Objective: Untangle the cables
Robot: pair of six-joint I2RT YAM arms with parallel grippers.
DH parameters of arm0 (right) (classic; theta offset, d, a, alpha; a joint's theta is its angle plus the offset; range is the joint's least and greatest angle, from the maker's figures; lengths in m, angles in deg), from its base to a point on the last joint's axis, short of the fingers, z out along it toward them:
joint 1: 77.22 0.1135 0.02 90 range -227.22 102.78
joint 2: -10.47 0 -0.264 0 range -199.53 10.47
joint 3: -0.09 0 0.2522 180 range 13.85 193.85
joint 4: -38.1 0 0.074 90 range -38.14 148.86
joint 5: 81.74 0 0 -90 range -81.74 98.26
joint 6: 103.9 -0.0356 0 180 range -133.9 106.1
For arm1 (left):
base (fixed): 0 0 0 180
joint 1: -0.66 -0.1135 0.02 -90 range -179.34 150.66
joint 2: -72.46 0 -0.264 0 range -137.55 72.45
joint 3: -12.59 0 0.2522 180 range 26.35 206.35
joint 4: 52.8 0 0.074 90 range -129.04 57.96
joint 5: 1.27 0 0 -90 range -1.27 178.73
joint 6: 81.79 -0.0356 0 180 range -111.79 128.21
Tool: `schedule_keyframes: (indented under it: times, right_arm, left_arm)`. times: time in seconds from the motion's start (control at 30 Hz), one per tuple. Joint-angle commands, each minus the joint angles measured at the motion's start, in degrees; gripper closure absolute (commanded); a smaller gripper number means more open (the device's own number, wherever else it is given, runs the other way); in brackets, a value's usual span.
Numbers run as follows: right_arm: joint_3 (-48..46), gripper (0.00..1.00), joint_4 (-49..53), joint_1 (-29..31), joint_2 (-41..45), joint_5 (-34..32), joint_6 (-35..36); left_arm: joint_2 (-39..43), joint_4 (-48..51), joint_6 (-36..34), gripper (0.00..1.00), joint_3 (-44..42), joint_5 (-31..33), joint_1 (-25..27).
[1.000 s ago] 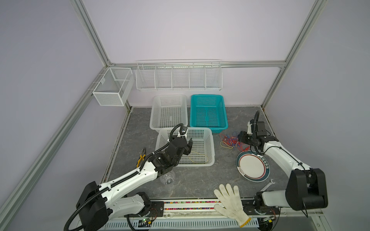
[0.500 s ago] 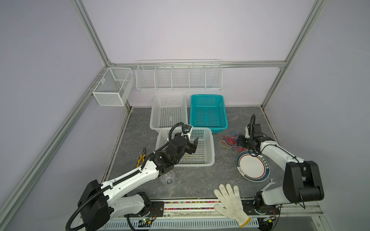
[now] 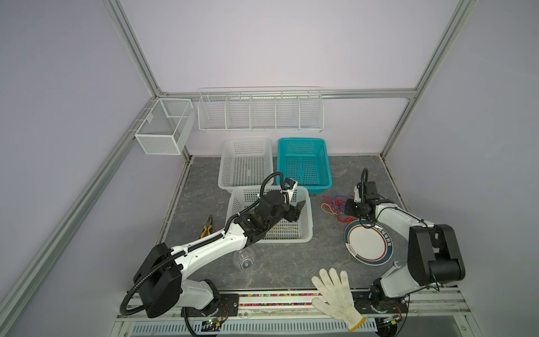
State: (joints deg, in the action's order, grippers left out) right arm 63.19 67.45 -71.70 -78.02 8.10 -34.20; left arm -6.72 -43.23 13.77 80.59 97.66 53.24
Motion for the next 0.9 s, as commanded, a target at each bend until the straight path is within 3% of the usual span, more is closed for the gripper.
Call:
schedule_keyframes:
  times: [0.0, 0.43, 0.87]
  right_arm:
    - [0.68, 0.94, 1.65, 0.32, 3.62, 0.93, 1.46]
    - [3.69, 0.94, 9.8, -0.07, 19.14, 5.31, 3.24]
    - [4.23, 0.94, 12.54, -0.19, 24.49, 7.89, 3.85]
  left_arm:
    - [-1.54, -1.7, 0.11, 0.21, 2.84, -1.57, 0.31]
    - [-8.15, -3.86, -3.9, 0.24, 7.83, -3.41, 0.26]
    - [-16.04, -5.52, -5.95, 0.35, 13.7, -13.36, 2.93]
